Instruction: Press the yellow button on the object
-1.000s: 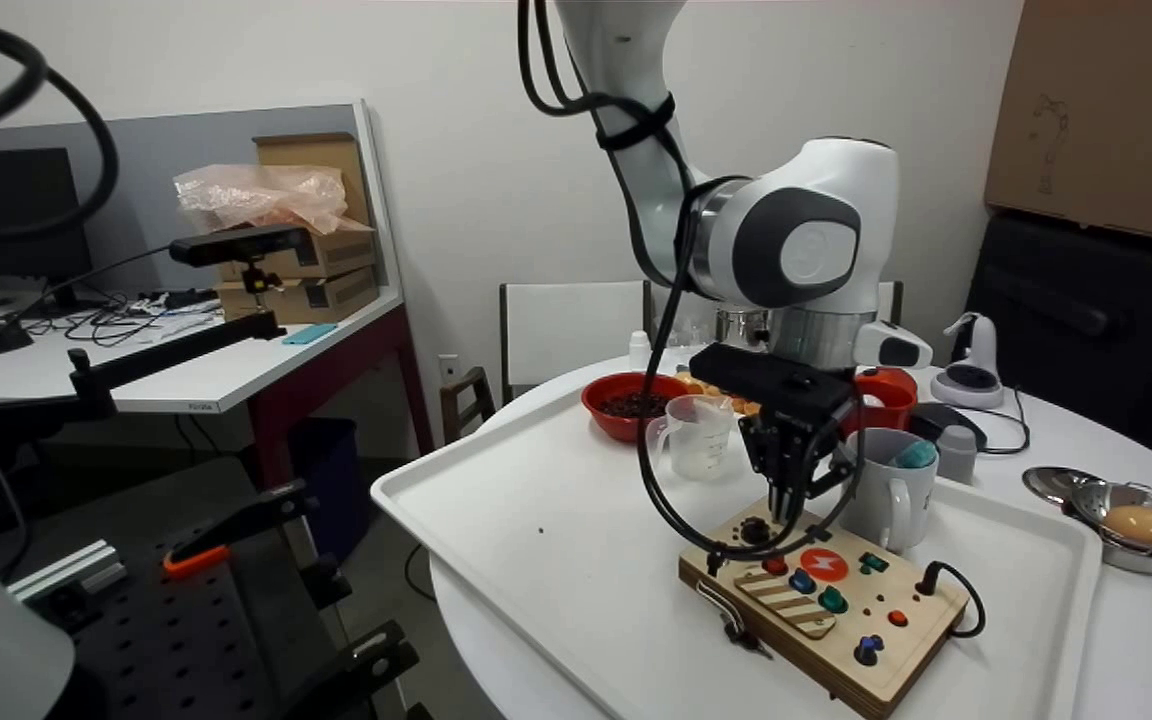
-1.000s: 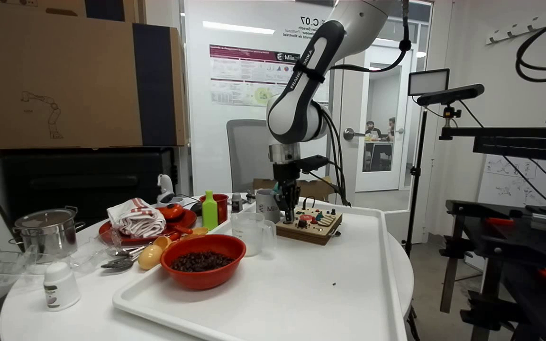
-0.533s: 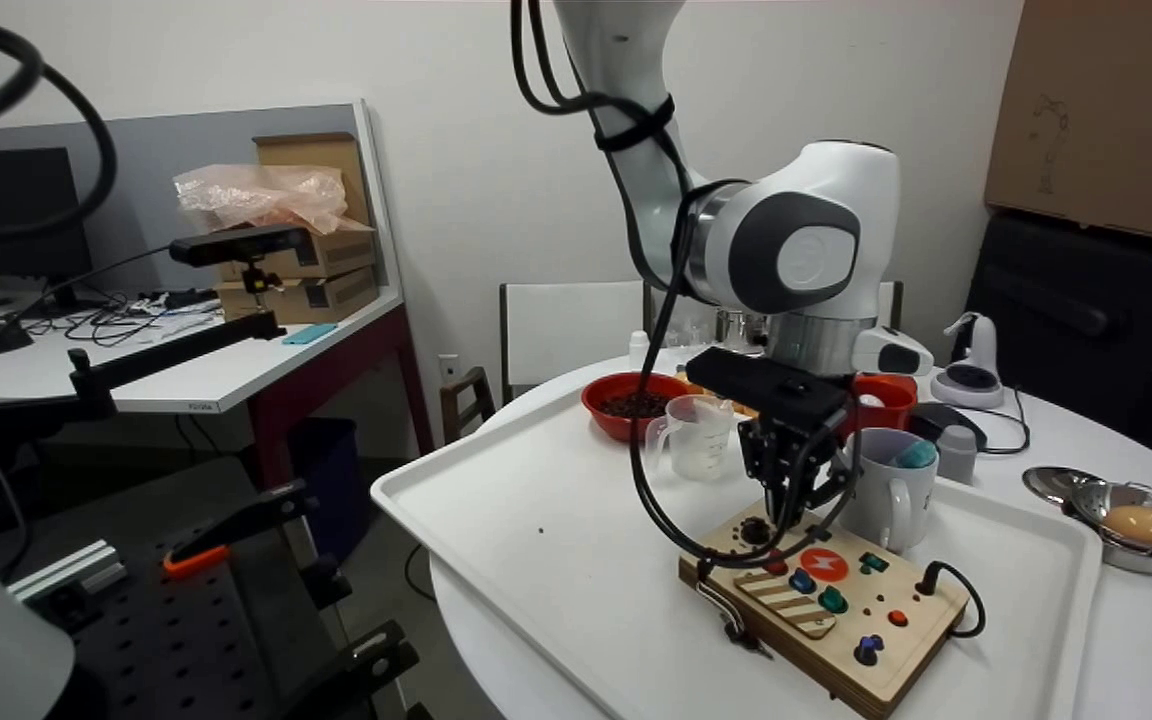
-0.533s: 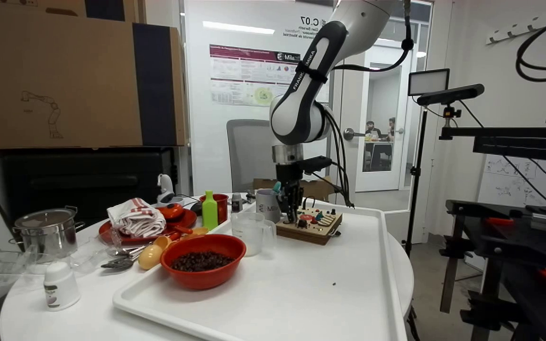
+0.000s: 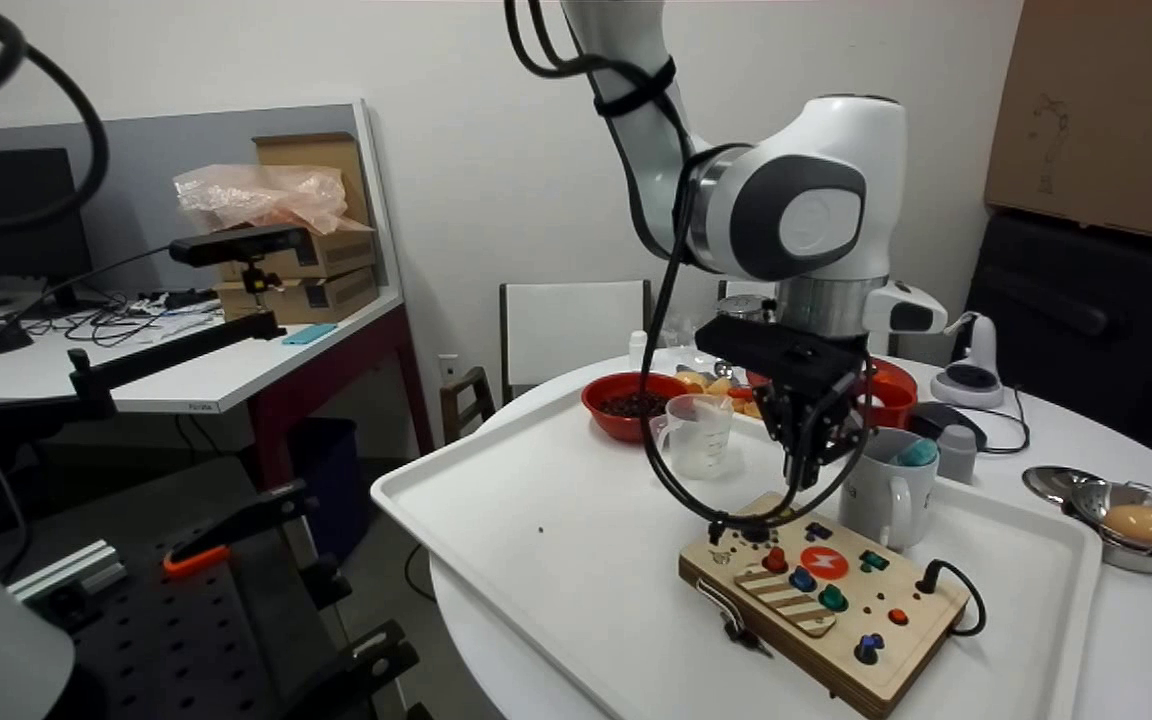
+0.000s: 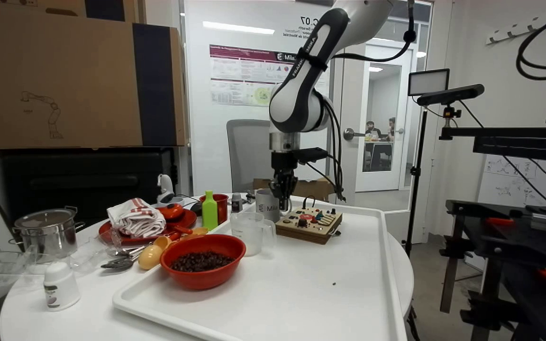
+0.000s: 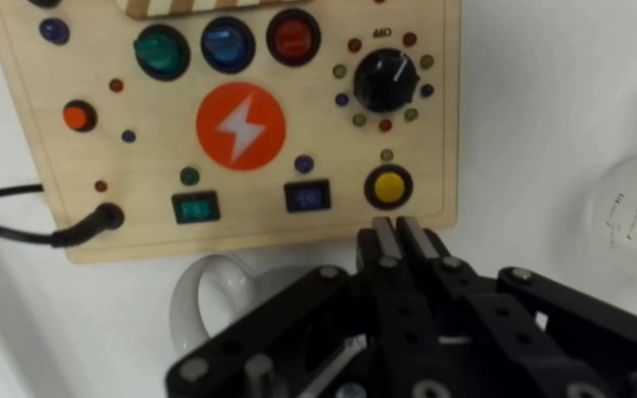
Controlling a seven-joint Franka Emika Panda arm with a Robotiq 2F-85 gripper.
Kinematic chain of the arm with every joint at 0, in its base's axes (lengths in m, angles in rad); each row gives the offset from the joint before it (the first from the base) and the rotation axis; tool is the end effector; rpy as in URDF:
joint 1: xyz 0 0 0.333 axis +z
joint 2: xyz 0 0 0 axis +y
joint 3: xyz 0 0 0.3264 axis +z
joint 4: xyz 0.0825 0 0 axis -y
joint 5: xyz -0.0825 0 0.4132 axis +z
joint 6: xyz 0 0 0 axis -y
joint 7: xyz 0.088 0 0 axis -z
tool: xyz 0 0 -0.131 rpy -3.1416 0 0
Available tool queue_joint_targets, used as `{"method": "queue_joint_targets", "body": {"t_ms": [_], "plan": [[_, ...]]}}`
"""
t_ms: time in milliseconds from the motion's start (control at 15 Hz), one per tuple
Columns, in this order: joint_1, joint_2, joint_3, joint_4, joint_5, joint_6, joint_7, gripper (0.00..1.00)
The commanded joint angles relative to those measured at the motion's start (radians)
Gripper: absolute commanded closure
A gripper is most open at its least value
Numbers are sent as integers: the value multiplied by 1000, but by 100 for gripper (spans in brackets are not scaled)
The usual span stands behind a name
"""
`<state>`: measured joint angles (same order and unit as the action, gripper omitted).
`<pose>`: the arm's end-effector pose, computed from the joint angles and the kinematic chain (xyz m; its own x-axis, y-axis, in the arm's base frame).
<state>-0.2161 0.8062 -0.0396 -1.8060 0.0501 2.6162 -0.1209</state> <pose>0.6396 -0.1677 0.0542 0.9863 -0.1651 0.0047 -0.1651 -0.9863 0.0038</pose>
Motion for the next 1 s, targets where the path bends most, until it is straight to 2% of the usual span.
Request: {"method": "queue_joint_targets", "body": {"t_ms": [0,200,533,600,667,800,933], "plan": [[0,-131,9,-78,7,-27,-4,91],[0,-219,24,-112,8,-110,-33,91],[12,-328,46,-163,28,-103,-44,89],[21,-265,28,-107,10,-102,-26,64],[24,-277,28,-111,10,-103,-25,89],[24,-275,27,-111,10,-103,-25,80],[23,-268,25,-112,10,-102,-25,65]]}}
